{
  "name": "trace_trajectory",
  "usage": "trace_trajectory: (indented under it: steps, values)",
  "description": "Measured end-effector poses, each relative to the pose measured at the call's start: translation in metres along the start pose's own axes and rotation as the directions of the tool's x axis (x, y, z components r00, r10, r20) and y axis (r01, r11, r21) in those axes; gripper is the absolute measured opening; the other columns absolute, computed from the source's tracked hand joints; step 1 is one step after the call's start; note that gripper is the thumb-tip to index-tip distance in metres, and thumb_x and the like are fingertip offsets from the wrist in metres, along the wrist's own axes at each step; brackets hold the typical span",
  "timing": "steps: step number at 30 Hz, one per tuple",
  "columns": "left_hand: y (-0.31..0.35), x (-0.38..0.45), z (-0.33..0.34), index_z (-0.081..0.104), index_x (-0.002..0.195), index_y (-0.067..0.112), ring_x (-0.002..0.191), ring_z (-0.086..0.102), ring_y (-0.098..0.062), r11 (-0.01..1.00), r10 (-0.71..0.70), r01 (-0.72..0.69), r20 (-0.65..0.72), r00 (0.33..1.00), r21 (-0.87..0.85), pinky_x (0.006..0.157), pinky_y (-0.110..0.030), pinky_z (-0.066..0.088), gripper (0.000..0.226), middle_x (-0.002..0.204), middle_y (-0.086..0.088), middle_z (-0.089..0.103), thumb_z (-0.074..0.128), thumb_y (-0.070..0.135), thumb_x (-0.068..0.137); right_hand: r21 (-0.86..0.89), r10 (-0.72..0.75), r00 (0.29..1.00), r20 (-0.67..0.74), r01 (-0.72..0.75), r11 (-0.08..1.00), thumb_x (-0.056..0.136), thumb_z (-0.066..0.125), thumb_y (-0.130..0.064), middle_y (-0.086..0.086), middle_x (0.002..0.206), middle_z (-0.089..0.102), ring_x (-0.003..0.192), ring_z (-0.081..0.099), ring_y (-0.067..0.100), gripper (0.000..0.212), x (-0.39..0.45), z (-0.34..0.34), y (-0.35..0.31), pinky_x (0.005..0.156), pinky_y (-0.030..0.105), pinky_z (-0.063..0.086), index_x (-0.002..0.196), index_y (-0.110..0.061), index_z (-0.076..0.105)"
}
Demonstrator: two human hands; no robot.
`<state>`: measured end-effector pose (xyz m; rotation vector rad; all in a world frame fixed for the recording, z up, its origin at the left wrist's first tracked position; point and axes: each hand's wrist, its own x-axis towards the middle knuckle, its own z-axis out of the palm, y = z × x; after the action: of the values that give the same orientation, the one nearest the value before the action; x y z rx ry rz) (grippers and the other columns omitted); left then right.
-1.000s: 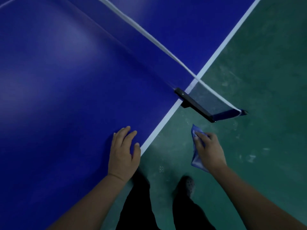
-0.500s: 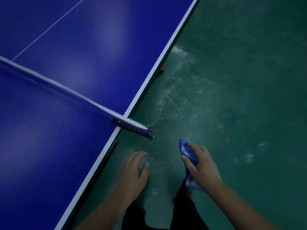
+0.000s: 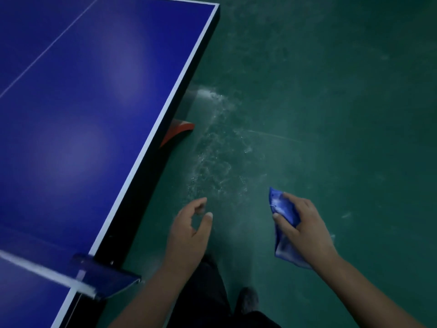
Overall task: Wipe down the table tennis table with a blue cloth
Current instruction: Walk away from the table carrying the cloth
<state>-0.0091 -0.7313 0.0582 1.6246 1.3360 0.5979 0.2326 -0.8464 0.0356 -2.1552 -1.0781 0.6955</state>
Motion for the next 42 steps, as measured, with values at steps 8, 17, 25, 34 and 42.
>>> trace_trajectory:
  steps: [8,17,25,34,42]
  values:
    - [0.047,0.201,0.025,0.059,0.120,0.035,0.107,0.059,0.002,0.997,-0.037,0.036,-0.014,0.999,-0.068,0.096,-0.029,0.050,0.035,0.114,0.017,0.064,0.069,0.020,0.089,0.021,0.052,0.998,0.016,-0.053,0.998,0.084,0.076,-0.028,-0.012,0.121,0.052,0.105,0.050,0.001,0.055,0.189,-0.012,-0.026,0.090,0.021,0.036,0.135,-0.028,0.055]
    - [0.143,0.447,0.075,0.061,0.121,0.034,0.107,0.059,0.002,0.996,-0.002,0.012,0.118,0.993,-0.085,0.095,-0.026,0.049,0.036,0.114,0.017,0.063,0.070,0.022,0.088,0.060,0.130,0.984,-0.119,-0.124,0.991,0.080,0.080,-0.026,-0.014,0.118,0.054,0.104,0.051,0.000,0.056,0.413,-0.077,-0.075,0.091,0.022,0.036,0.132,-0.028,0.058]
    - [0.221,0.632,0.185,0.057,0.111,0.047,0.107,0.058,0.003,1.000,0.021,-0.016,0.201,0.979,-0.026,0.097,-0.027,0.049,0.038,0.113,0.017,0.064,0.072,0.021,0.087,0.131,0.219,0.953,-0.210,-0.195,0.972,0.080,0.081,-0.022,-0.011,0.120,0.056,0.106,0.053,0.006,0.057,0.608,-0.155,-0.037,0.091,0.026,0.037,0.132,-0.028,0.059]
    - [0.327,0.849,0.255,0.059,0.109,0.044,0.105,0.058,0.009,1.000,-0.004,0.000,0.187,0.982,0.021,0.091,-0.014,0.044,0.033,0.113,0.021,0.063,0.071,0.022,0.088,0.135,0.143,0.986,-0.089,-0.130,0.982,0.082,0.079,-0.027,-0.020,0.116,0.054,0.099,0.048,-0.015,0.053,0.884,-0.241,-0.039,0.090,0.020,0.034,0.128,-0.039,0.055]
    - [0.353,1.055,0.259,0.065,0.106,0.038,0.103,0.061,0.008,0.982,-0.149,0.143,-0.036,0.988,-0.125,0.090,-0.018,0.046,0.031,0.111,0.018,0.068,0.071,0.013,0.088,0.120,0.064,0.998,0.019,-0.066,0.991,0.081,0.079,-0.024,-0.032,0.113,0.050,0.102,0.045,-0.027,0.051,1.146,-0.237,-0.086,0.081,-0.006,0.030,0.123,-0.040,0.055]
